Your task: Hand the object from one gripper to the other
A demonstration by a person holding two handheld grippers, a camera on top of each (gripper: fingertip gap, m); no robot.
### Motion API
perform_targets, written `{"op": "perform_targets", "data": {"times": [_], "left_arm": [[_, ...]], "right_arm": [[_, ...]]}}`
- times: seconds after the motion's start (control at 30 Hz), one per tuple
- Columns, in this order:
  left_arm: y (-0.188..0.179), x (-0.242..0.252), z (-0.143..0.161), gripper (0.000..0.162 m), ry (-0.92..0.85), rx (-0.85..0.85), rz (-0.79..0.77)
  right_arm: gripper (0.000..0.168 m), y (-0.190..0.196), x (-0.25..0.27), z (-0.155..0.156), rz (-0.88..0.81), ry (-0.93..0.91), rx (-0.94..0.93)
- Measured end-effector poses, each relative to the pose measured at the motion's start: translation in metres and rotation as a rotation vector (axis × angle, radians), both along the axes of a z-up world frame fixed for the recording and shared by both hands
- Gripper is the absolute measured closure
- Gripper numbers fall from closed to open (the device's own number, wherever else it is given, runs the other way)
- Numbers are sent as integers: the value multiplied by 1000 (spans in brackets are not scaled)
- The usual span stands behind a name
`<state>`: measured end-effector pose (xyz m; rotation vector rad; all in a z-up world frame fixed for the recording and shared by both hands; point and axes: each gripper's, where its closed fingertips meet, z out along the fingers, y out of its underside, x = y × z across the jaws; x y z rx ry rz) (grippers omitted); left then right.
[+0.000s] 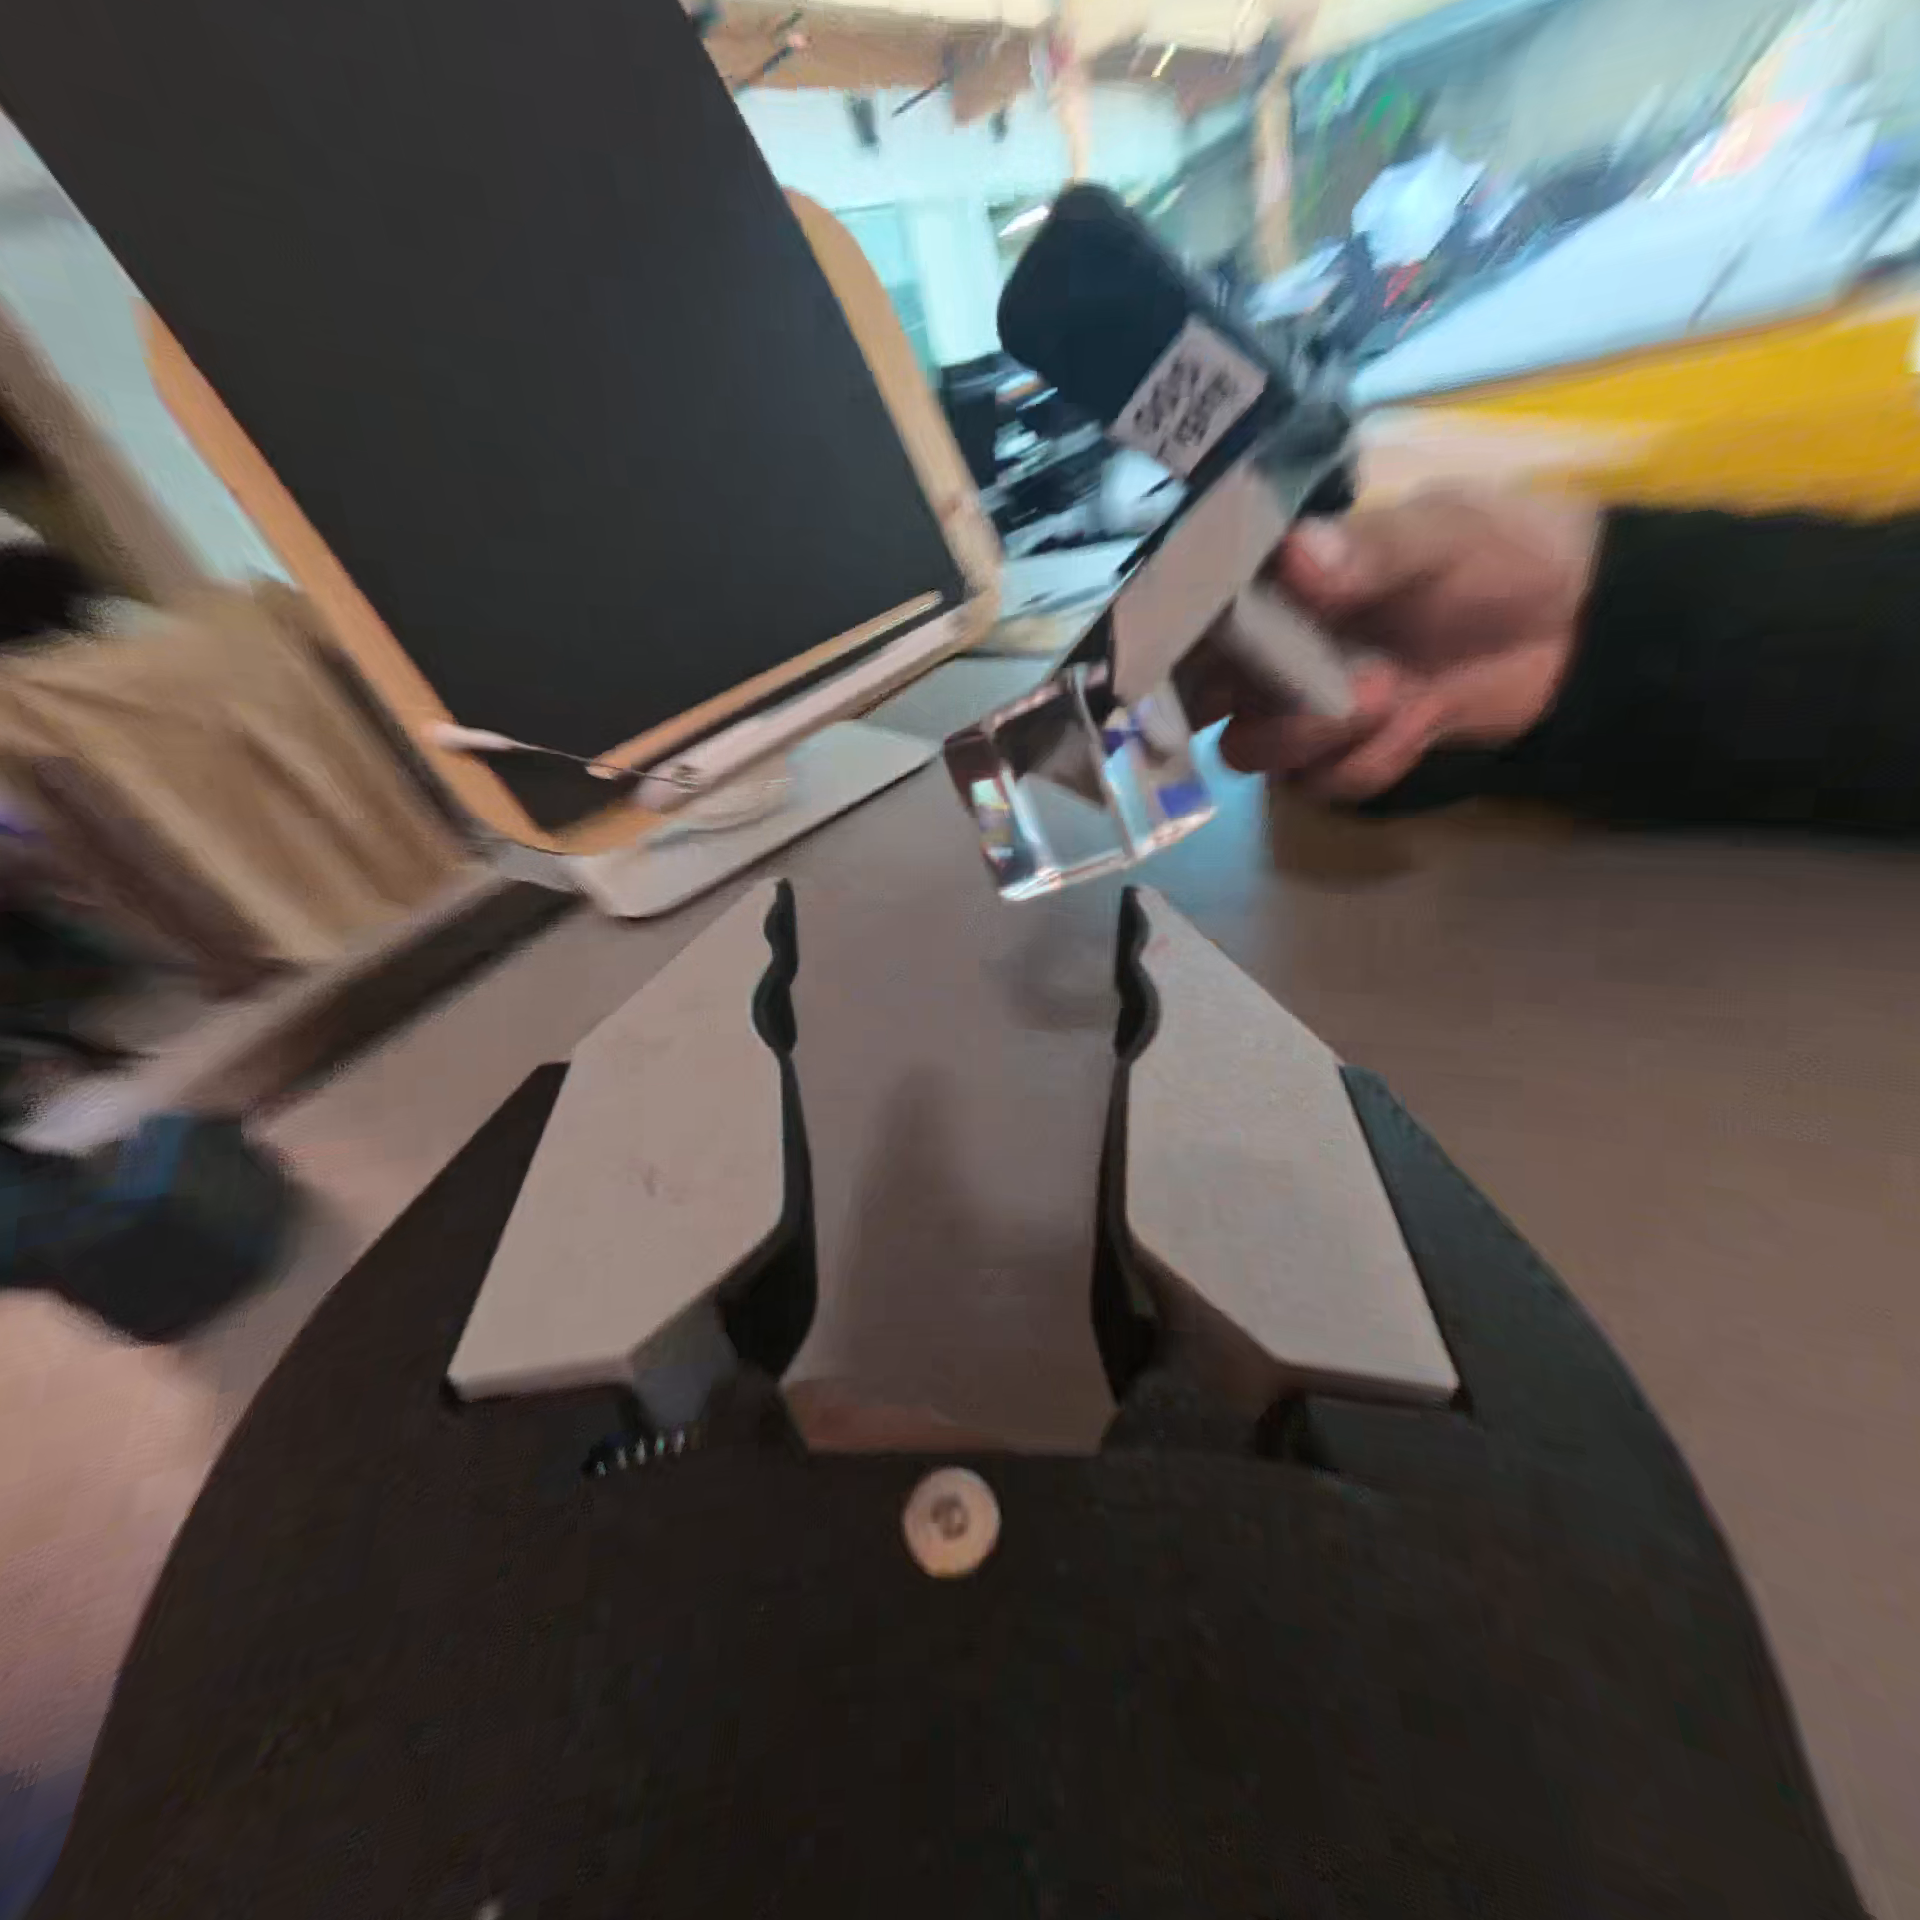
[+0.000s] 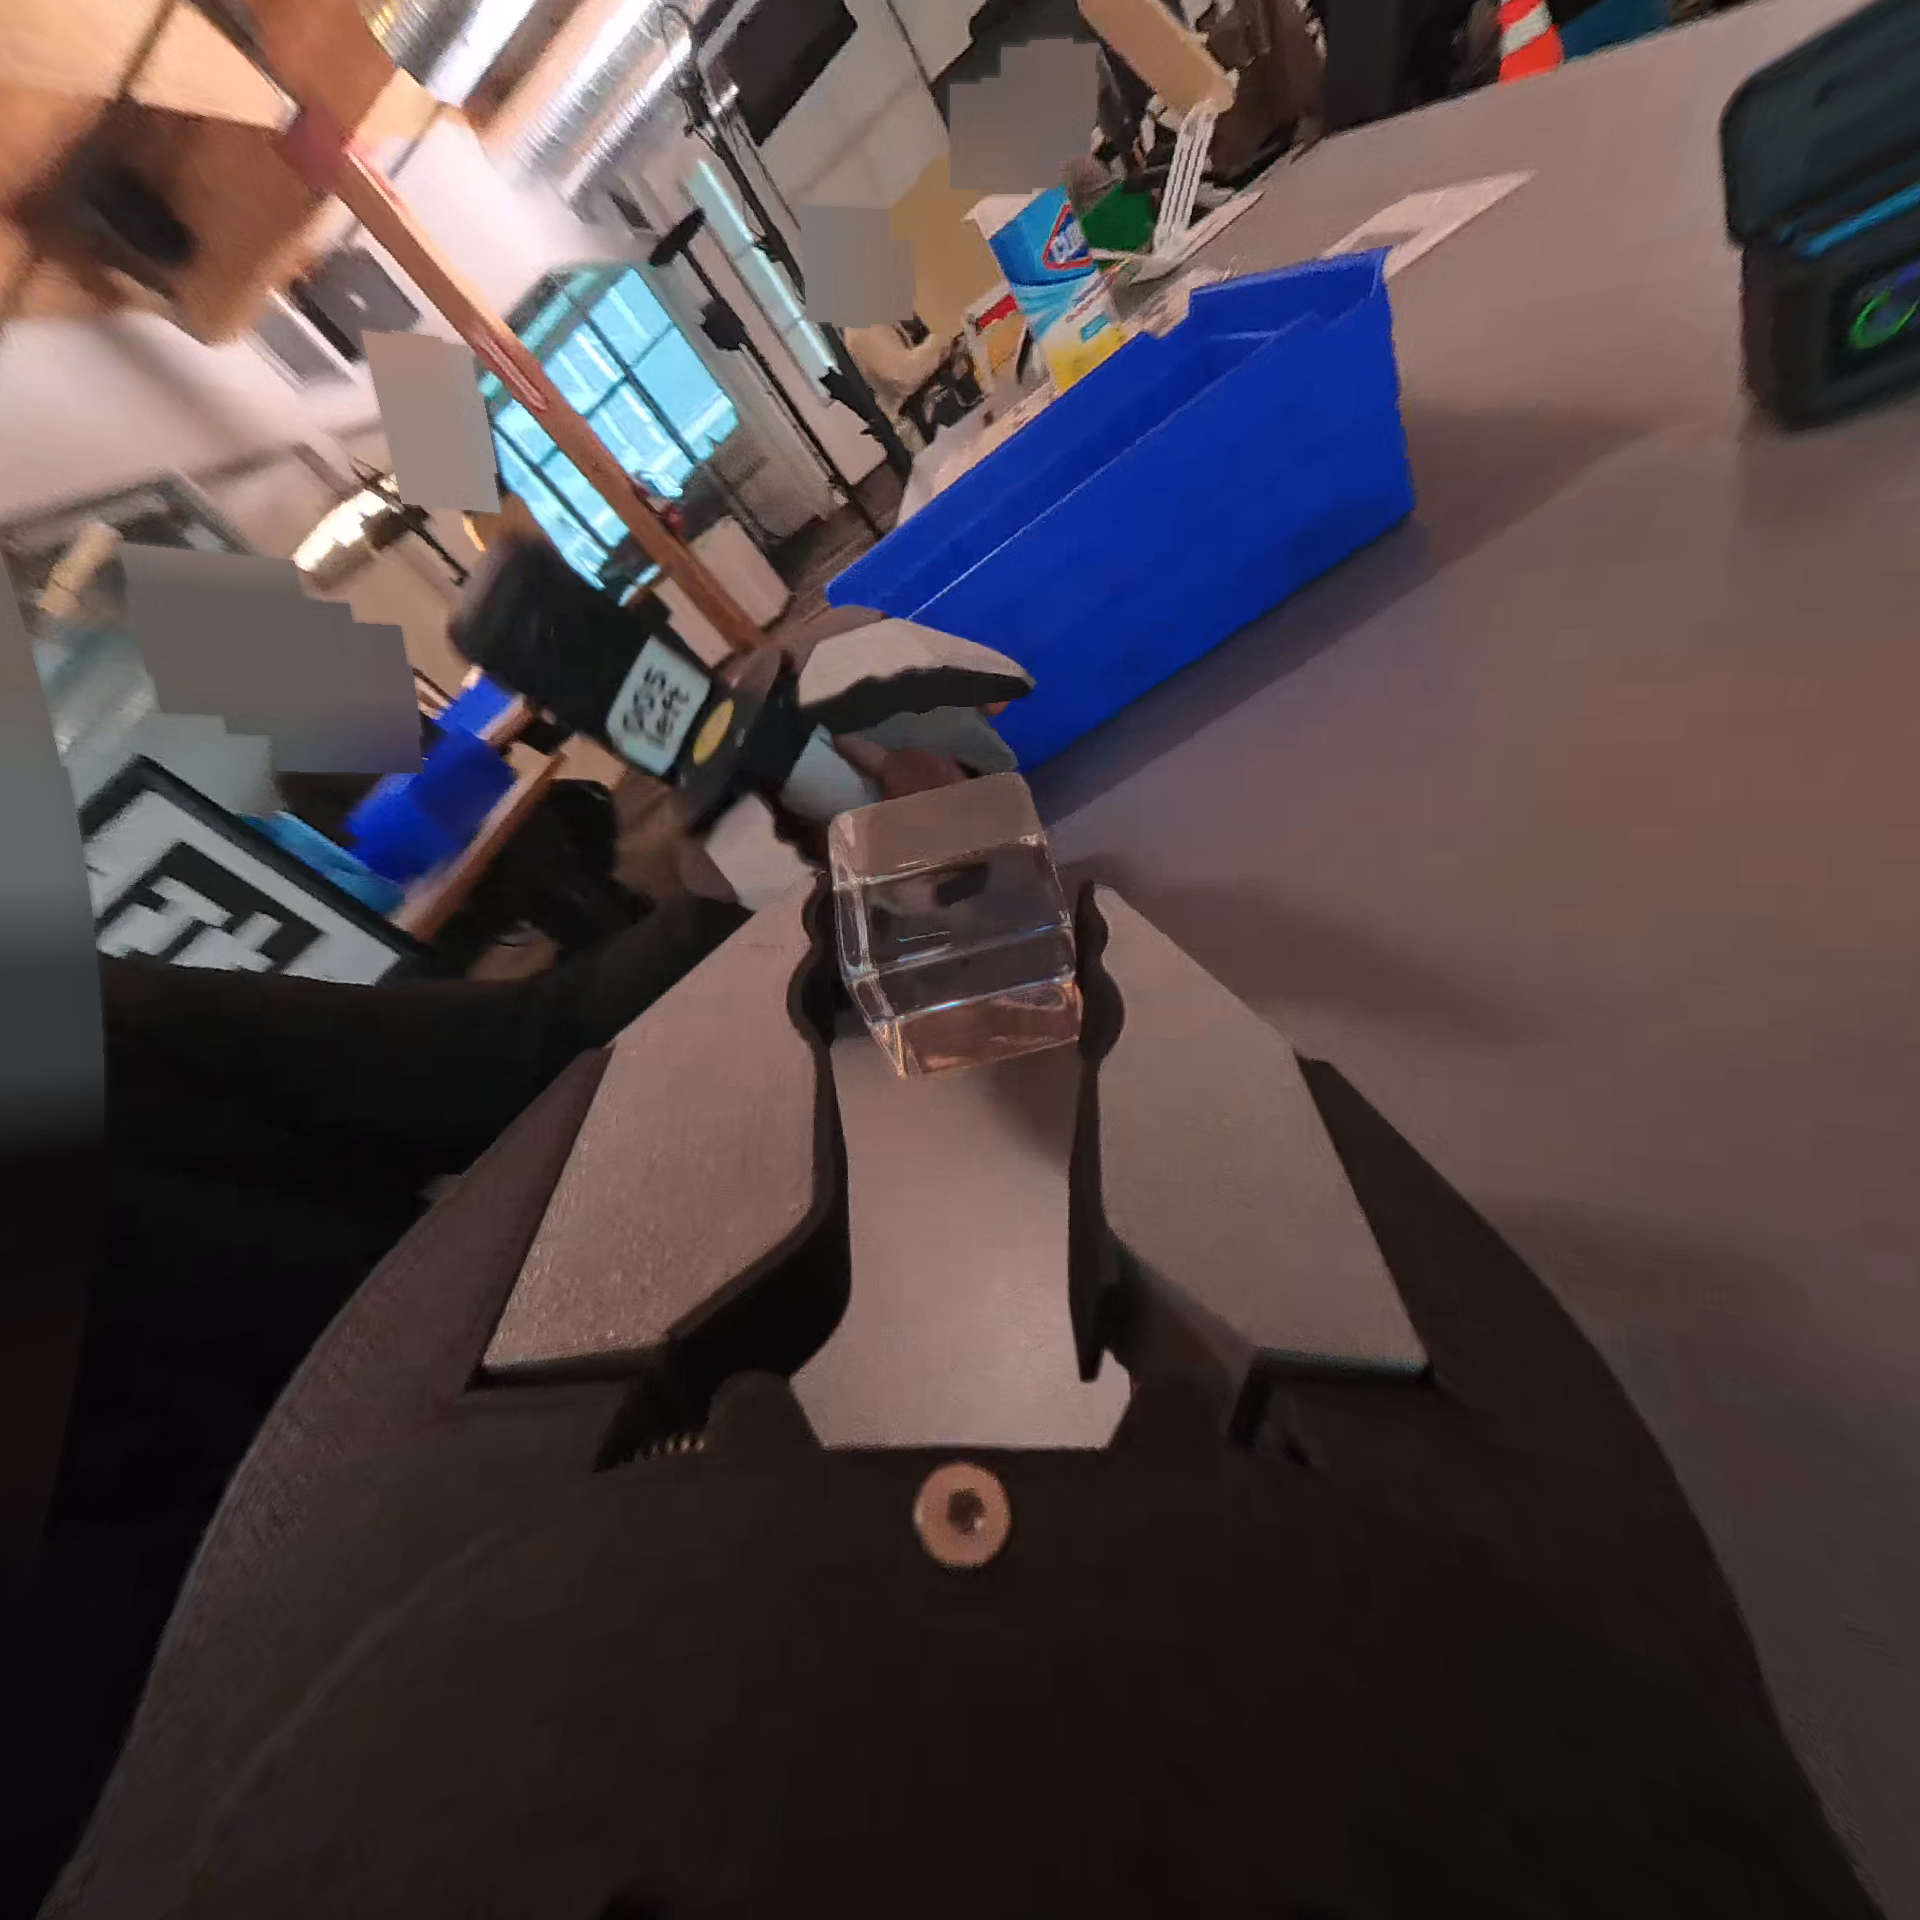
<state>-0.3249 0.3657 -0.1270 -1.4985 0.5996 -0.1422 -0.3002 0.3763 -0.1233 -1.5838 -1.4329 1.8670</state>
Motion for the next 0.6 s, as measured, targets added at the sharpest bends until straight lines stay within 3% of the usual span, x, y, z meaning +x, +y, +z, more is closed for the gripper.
{"op": "perform_targets", "data": {"times": [0.1, 0.17, 0.3, 0.43, 0.5, 0.6], "left_arm": [[7, 5, -18, 103, 378, 143, 146], [7, 15, -29, 103, 513, 190, 137], [2, 29, -38, 99, 550, 198, 66], [-8, 47, -41, 117, 656, 292, -4], [-8, 48, -45, 118, 690, 261, -1], [-5, 46, -29, 118, 499, 198, -11]], "right_arm": [[127, 2, 3, -12, 27, -76, -99], [127, 1, 4, -19, 46, -120, -140], [126, -18, 8, -29, 138, -176, -90], [127, -38, 2, -41, 191, -227, -5], [128, -39, 1, -44, 187, -232, 19], [129, -31, 2, -25, 168, -150, 11]]}}
